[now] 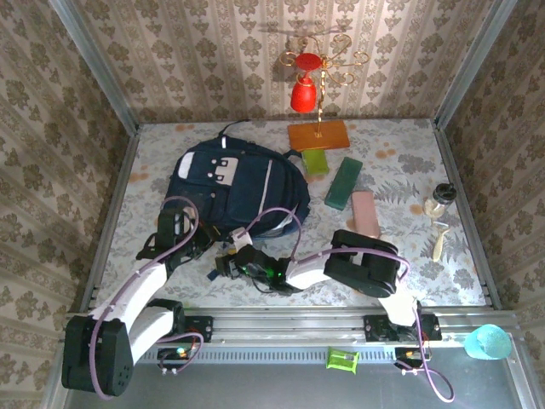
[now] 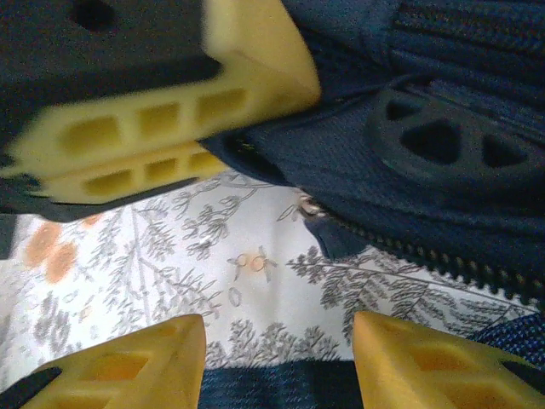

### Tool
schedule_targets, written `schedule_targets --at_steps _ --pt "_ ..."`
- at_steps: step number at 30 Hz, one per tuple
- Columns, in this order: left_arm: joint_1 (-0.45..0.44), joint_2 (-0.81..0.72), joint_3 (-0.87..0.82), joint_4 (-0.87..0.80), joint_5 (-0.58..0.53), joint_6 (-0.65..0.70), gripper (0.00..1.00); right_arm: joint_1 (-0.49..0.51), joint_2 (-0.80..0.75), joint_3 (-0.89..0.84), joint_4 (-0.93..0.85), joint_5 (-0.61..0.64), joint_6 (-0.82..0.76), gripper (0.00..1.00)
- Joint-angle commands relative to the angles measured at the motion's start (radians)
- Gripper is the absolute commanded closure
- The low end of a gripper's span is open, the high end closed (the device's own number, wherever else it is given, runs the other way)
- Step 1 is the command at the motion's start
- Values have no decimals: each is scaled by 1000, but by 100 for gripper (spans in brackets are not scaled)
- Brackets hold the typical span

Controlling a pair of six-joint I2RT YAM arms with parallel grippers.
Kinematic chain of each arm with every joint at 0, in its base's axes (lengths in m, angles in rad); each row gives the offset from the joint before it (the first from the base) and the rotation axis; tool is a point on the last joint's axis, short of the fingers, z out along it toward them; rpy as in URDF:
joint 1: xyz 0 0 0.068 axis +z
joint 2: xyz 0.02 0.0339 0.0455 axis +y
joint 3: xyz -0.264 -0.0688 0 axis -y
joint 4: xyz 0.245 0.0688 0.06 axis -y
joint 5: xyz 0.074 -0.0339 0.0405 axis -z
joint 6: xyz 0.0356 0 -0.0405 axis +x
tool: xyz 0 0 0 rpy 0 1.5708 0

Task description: Pack books, pencil case, and school supplies into a backpack

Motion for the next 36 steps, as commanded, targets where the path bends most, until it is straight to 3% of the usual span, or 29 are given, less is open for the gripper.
schedule_targets --at_steps 1,10,17,23,36 --pt "1 -21 60 2 81 11 100 3 53 28 98 162 -100 54" --pt "2 -20 64 -10 82 29 100 2 152 117 166 248 -277 63" --pt "2 -9 60 -2 75 38 100 6 145 108 172 296 -291 79" --pt "2 1 58 -6 40 76 100 16 87 26 159 309 -268 100" --pt "32 55 72 -27 -46 242 100 -5 -114 -218 -3 231 -146 100"
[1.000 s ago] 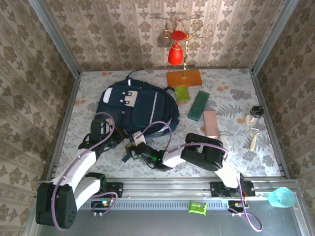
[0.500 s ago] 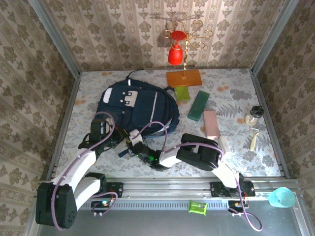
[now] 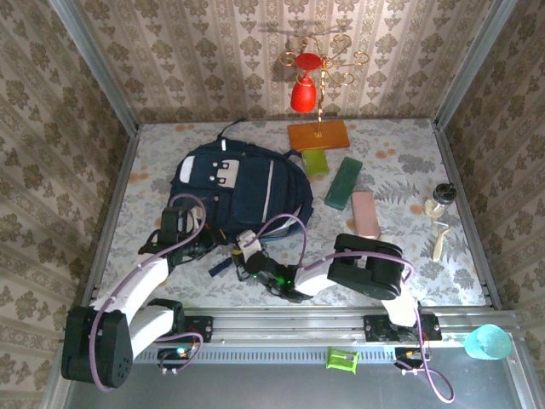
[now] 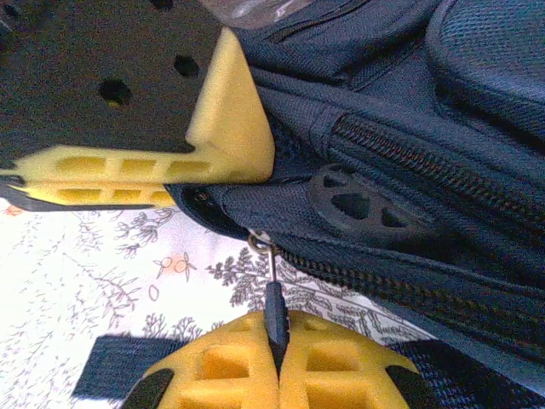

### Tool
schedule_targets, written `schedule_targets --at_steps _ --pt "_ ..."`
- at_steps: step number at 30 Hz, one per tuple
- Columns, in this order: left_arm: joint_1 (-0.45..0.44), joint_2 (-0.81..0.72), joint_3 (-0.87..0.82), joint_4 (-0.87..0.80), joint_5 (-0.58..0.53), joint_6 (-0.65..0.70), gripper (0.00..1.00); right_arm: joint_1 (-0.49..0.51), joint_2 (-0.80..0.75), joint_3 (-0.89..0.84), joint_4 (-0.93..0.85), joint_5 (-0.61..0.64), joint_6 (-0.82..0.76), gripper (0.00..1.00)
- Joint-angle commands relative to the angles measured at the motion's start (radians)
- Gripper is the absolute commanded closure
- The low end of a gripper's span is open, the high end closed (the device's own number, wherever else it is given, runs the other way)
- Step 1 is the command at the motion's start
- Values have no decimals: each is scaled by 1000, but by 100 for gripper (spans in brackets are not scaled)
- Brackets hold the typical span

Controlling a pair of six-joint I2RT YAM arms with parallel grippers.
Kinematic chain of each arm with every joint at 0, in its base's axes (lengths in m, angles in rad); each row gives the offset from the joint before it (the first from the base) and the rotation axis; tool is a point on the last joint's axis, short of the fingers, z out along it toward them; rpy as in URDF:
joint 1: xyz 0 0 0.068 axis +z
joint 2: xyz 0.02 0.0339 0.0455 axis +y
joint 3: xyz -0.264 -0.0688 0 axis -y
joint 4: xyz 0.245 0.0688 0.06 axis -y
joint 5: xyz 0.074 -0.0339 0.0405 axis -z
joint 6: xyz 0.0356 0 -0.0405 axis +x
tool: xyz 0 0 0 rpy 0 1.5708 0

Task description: Pack books, pencil case, and school supplies into a backpack

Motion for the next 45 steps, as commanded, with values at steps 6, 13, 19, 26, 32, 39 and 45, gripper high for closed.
schedule_targets --at_steps 6,13,19,26,32,39,45 --pt "47 -18 32 35 -108 84 100 -46 -65 -112 -176 27 70 100" --pt "51 -35 27 20 -130 103 100 -94 -114 -150 -240 43 109 100" --pt "93 -73 8 -3 -214 137 100 -112 -243 -230 -400 110 150 100" --pt "173 -78 -18 24 -264 142 100 -153 -407 -282 -576 144 178 100" --pt "236 -42 -28 78 -272 130 100 -245 -522 -255 -742 78 200 100" --pt "259 23 -19 165 -259 112 82 -293 -568 -221 -700 -159 99 100" --pt "147 -132 7 109 -300 142 33 -294 -595 -214 -636 -350 60 100"
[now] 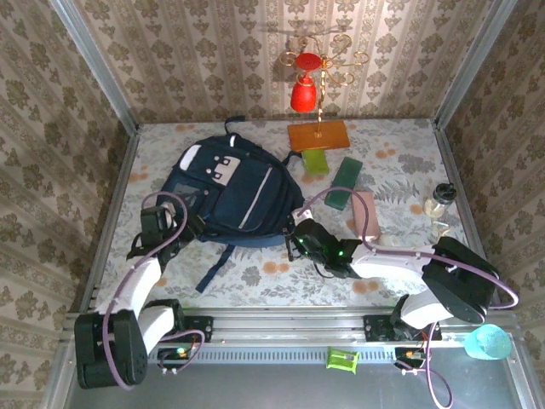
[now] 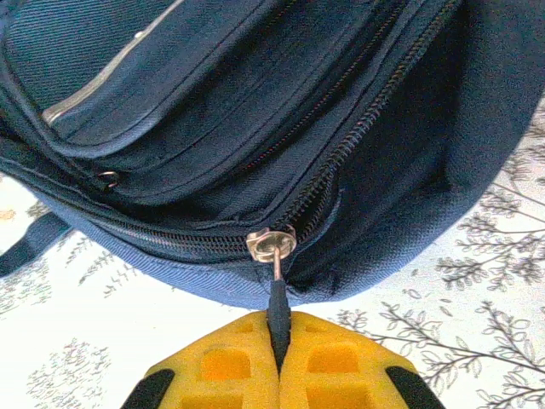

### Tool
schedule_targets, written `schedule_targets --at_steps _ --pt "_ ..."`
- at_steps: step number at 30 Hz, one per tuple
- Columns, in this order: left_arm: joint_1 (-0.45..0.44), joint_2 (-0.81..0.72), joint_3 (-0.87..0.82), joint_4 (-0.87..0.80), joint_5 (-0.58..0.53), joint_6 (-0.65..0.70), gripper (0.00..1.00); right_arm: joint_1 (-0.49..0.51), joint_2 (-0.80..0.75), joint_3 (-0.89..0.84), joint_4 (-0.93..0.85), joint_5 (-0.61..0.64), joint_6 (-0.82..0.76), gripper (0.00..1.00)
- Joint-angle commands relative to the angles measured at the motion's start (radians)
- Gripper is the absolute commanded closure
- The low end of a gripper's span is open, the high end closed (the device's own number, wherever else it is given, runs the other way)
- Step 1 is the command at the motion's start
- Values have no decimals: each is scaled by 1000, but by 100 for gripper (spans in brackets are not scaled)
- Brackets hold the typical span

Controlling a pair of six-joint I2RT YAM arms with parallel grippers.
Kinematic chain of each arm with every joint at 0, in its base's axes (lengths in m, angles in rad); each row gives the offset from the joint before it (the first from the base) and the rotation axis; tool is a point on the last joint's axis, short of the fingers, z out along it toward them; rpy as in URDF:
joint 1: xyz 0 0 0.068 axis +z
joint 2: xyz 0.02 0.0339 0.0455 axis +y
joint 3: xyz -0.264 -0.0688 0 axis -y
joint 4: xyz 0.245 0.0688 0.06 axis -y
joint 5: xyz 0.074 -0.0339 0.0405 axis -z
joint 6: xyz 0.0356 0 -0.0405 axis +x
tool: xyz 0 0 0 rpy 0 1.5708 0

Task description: Pack books, pencil case, and school supplies into a backpack

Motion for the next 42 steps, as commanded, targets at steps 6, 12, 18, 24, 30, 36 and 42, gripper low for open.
schedule_targets --at_steps 6,12,18,24,30,36,42 --pt "-345 -213 20 126 -163 268 26 -41 -78 16 -1 -263 -47 100" --pt "-621 -117 -14 340 -121 582 27 -102 -114 59 -21 -409 -7 100" --pt "-743 33 60 310 -92 806 25 -147 -121 91 -31 -491 31 100" --pt "-754 159 129 292 -56 884 30 -153 -129 109 -42 -514 39 100" --pt "-751 235 162 296 -64 898 64 -162 -156 103 -78 -480 39 100" --pt "-699 206 117 296 4 878 98 -180 -199 81 -91 -439 61 100" --pt "-679 154 74 299 4 854 100 -188 -195 143 -274 -241 43 100"
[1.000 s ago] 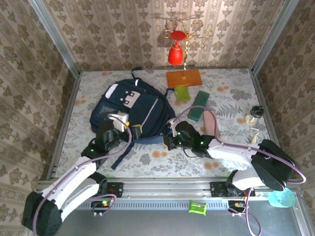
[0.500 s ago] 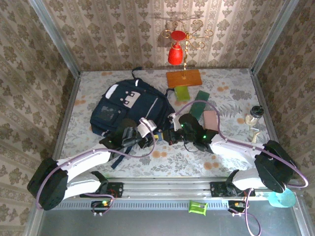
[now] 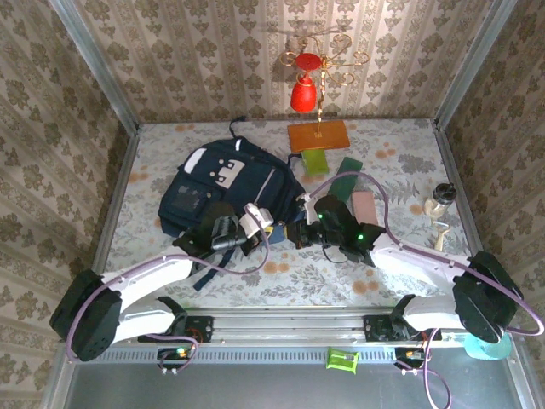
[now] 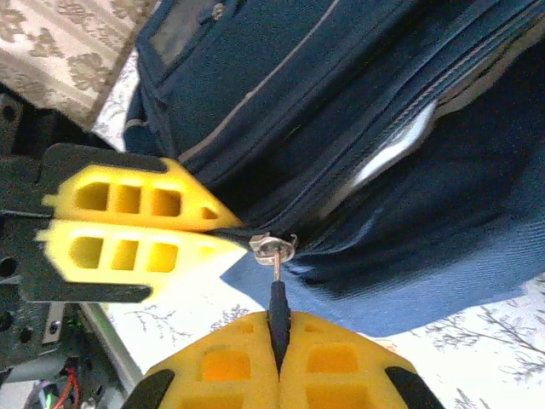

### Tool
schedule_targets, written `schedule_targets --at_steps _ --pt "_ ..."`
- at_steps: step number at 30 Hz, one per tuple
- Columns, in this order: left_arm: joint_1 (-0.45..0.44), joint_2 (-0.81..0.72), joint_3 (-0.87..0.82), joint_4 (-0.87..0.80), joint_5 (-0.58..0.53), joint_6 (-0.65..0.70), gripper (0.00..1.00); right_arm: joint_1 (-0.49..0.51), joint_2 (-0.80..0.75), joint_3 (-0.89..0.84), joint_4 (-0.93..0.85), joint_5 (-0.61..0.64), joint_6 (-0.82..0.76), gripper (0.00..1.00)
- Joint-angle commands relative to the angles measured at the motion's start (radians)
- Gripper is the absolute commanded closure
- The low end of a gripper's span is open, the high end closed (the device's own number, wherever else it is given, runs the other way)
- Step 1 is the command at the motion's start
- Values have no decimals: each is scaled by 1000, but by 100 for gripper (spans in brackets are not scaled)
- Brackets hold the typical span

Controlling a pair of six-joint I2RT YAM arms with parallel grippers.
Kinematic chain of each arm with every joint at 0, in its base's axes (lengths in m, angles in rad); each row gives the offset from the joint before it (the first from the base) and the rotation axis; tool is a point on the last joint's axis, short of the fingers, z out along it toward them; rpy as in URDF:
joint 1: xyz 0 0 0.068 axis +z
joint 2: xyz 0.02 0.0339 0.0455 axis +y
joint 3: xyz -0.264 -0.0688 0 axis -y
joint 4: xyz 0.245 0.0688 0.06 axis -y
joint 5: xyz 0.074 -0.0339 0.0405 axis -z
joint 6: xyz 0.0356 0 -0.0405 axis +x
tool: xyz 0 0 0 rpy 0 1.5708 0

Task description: Pack books, pencil case, and school supplies into a backpack

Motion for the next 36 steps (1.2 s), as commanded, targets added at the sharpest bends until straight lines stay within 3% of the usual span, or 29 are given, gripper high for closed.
schedule_targets --at_steps 1,5,10,12,15,19,21,23,30,36 --pt "37 -48 -51 -15 -48 -31 100 -15 -35 67 -143 193 -12 100" --pt "56 -104 -95 -9 -72 -82 100 -24 -16 112 -235 326 -44 100" --pt "82 -219 -182 5 -187 -180 100 -65 52 174 -303 415 -73 100" --pt "96 -274 -214 -6 -254 -228 100 -67 78 194 -285 391 -85 100" --pt "114 -339 -213 -101 -347 -279 100 -47 83 179 -160 258 -82 100" --pt "111 -432 -181 -148 -246 -350 48 7 83 163 -56 124 -87 100" --pt "110 -460 -166 -123 -163 -385 33 18 79 151 -24 78 -71 100" --pt "104 -450 -136 -122 -113 -392 27 23 74 143 -9 42 -61 100" --pt "34 -206 31 -160 -30 -311 25 52 55 143 4 0 -57 100" --pt "27 -58 100 -137 40 -295 37 54 42 143 0 7 -47 100"
